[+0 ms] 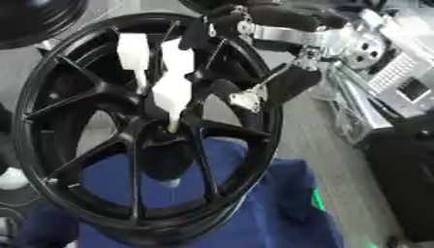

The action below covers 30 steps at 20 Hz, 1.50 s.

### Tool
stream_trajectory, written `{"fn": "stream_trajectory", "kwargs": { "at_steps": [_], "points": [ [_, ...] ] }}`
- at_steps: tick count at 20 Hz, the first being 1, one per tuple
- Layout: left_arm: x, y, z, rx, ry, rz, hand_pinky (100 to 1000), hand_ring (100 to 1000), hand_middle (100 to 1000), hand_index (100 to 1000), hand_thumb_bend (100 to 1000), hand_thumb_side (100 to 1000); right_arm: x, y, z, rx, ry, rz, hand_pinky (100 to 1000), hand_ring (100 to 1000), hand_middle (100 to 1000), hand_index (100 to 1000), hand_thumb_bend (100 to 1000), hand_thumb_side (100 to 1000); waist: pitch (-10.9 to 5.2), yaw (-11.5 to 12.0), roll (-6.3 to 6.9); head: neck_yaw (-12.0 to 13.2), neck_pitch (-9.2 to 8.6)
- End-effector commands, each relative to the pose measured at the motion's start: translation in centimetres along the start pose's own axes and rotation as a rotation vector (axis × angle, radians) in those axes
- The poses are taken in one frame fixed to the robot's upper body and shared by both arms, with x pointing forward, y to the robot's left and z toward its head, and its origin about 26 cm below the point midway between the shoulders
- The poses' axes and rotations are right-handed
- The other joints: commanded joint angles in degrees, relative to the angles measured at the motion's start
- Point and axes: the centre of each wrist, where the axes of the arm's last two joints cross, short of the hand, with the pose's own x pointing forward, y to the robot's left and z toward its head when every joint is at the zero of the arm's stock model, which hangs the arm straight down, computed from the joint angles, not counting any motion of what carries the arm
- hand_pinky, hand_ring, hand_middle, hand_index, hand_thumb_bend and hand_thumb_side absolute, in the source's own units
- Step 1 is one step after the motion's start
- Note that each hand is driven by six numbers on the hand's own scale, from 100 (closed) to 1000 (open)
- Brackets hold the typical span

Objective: Pull the pin out of the wheel hub.

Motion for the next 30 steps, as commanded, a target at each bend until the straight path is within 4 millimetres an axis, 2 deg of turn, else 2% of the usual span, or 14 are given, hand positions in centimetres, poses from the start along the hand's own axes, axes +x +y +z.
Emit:
{"fn": "stream_trajectory", "kwargs": {
  "at_steps": [1,9,20,25,28,30],
  "points": [
    [1.3,0.9,-0.7,0.026,-0.042,-0.002,469,716,665,694,100,736,0.5,-1.1,0.4,-0.005,0.035,0.041,947,863,852,896,100,222,-0.63,0.4,0.31,-0.8,-1.07],
    [1.4,1.0,-0.6,0.043,-0.048,0.018,468,717,663,691,100,736,-0.5,-1.9,1.0,-0.019,0.112,0.058,959,874,857,901,100,232,-0.10,2.7,0.66,-2.4,-2.29],
    [0.9,0.9,-0.4,0.072,-0.029,0.058,468,719,662,690,100,737,-3.3,-2.8,1.5,-0.042,0.207,0.041,970,881,867,903,100,242,-0.10,5.6,0.91,-5.9,-2.16],
    [0.4,0.8,-0.3,0.078,-0.013,0.069,468,720,660,690,100,740,-4.6,-2.8,1.9,-0.049,0.281,0.024,1000,905,887,919,100,317,-0.73,7.3,0.68,-7.7,-1.42],
    [0.1,0.9,-0.2,0.081,0.002,0.073,468,720,660,690,100,744,-4.8,-2.6,1.8,-0.062,0.310,-0.002,1000,906,891,910,100,387,-0.93,7.9,0.51,-8.2,-1.35],
    [-0.1,0.9,-0.2,0.083,0.007,0.076,468,720,660,690,100,744,-4.7,-2.6,1.7,-0.059,0.320,-0.024,1000,907,893,910,100,399,-0.98,8.2,0.35,-8.5,-1.35]
  ]
}}
